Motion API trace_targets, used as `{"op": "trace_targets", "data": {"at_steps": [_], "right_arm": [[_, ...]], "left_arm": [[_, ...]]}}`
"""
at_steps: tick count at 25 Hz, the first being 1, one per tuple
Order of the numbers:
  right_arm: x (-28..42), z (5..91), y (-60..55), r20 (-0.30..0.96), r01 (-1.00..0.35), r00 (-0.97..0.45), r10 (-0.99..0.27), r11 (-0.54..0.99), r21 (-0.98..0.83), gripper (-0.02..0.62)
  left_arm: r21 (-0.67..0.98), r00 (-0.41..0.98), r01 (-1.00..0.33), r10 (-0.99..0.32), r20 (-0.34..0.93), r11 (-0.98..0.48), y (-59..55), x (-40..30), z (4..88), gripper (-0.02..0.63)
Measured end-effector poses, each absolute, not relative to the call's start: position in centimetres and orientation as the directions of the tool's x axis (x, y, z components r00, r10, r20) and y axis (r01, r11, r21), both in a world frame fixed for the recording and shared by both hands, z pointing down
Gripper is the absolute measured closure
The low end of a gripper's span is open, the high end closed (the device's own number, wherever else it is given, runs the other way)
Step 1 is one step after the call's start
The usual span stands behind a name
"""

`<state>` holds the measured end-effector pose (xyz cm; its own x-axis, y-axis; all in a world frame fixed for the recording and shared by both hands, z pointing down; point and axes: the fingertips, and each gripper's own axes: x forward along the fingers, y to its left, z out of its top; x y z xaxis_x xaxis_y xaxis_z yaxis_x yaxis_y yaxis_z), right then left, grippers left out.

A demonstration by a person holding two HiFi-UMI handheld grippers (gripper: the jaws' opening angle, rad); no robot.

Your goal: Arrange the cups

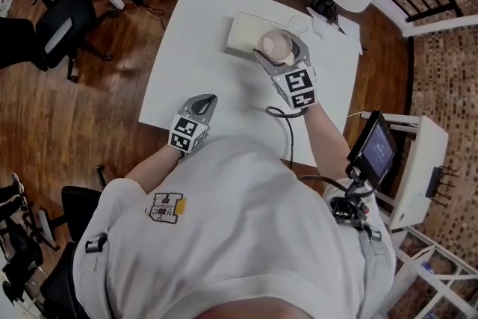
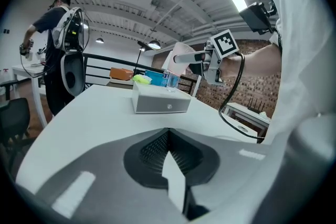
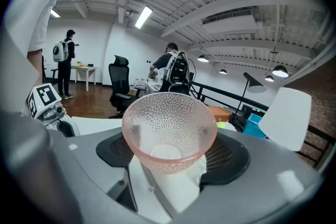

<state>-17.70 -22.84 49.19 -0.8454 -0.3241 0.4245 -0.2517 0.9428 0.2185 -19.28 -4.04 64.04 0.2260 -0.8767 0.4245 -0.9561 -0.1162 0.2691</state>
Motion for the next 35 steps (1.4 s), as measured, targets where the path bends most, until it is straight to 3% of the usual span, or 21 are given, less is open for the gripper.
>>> {"op": "trace_targets", "data": {"at_steps": [19, 35], "right_arm": [[-23.0, 51.9, -27.4, 0.450, -0.280, -0.833, -0.324, 0.946, 0.162, 0.219], [-25.3, 58.0, -29.7, 0.546, -0.361, -0.753, -0.366, 0.925, 0.121, 0.219]], "left_arm": [[0.296, 0.170, -0.955, -0.868, 0.467, -0.028, -3.3, -22.6, 65.4, 0.606], [0.328, 0.143, -0.944, -0.851, 0.506, 0.036, -2.2, -24.4, 66.8, 0.606]]}}
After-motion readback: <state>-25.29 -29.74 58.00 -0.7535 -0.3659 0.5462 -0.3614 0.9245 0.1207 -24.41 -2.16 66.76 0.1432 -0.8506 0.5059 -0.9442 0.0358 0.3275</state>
